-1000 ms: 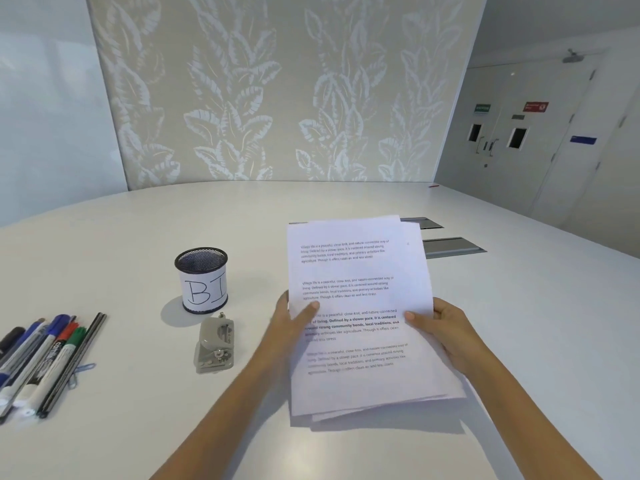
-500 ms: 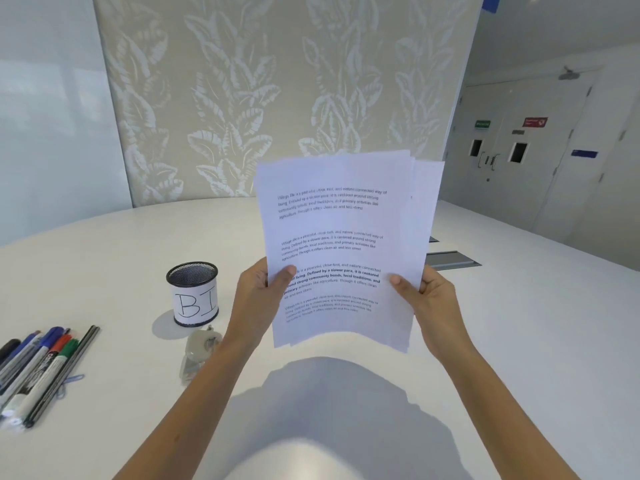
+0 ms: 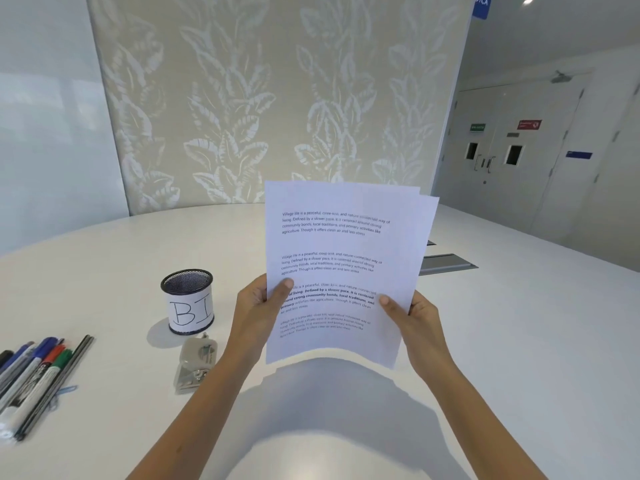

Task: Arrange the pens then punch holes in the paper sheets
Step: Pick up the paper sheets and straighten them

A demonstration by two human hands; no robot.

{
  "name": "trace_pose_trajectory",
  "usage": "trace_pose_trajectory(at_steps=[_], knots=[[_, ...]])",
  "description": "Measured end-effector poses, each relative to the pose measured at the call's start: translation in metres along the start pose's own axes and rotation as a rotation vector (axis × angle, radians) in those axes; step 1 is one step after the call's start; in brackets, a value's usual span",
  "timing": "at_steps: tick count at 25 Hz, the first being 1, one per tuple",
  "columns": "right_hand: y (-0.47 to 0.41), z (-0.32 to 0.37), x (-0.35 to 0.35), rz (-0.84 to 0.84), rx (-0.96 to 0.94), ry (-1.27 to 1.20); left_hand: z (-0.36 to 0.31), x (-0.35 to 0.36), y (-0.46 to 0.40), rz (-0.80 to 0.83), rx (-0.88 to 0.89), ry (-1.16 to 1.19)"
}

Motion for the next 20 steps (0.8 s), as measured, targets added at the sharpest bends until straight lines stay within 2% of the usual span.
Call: trace_pose_trajectory(at_steps=[6,9,12,14,16,18,20], knots=[[0.006,-0.035,-0.003,-0.015,0.082,0.054,0.033,-0.004,0.011,-0.044,-0.11,-0.003],[-0.007,-0.014,-0.004,0.012,0.016,0.127,-0.004,-0.014,-0.008,-0.111,0.06,-0.179],[-0.028,0.015,-0.012,0.013,0.0,0.298,-0.081,-0.026,-0.037,-0.194,0.346,-0.542],[-0.04,0.038,-0.01,0.084,-0.029,0.462,-0.124,-0.021,-0.056,-0.12,0.478,-0.741],[-0.051,0.062,-0.003,0.177,-0.06,0.576,-0.143,-0.014,-0.075,0.012,0.453,-0.874],[-0.06,0.084,0.003,0.247,-0.078,0.663,-0.142,-0.01,-0.089,0.187,0.305,-0.809],[-0.065,0.103,0.011,0.324,-0.122,0.777,-0.126,-0.004,-0.088,0.415,0.095,-0.58]])
Point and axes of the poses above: each hand's wrist, its own y-axis away from the middle knuckle, its own x-axis out of the palm, z = x × y, the point moved 9 cm from there along -y, towards the middle knuckle, and after that the axes turned 1 degree about -x, right-handed, at the moved point
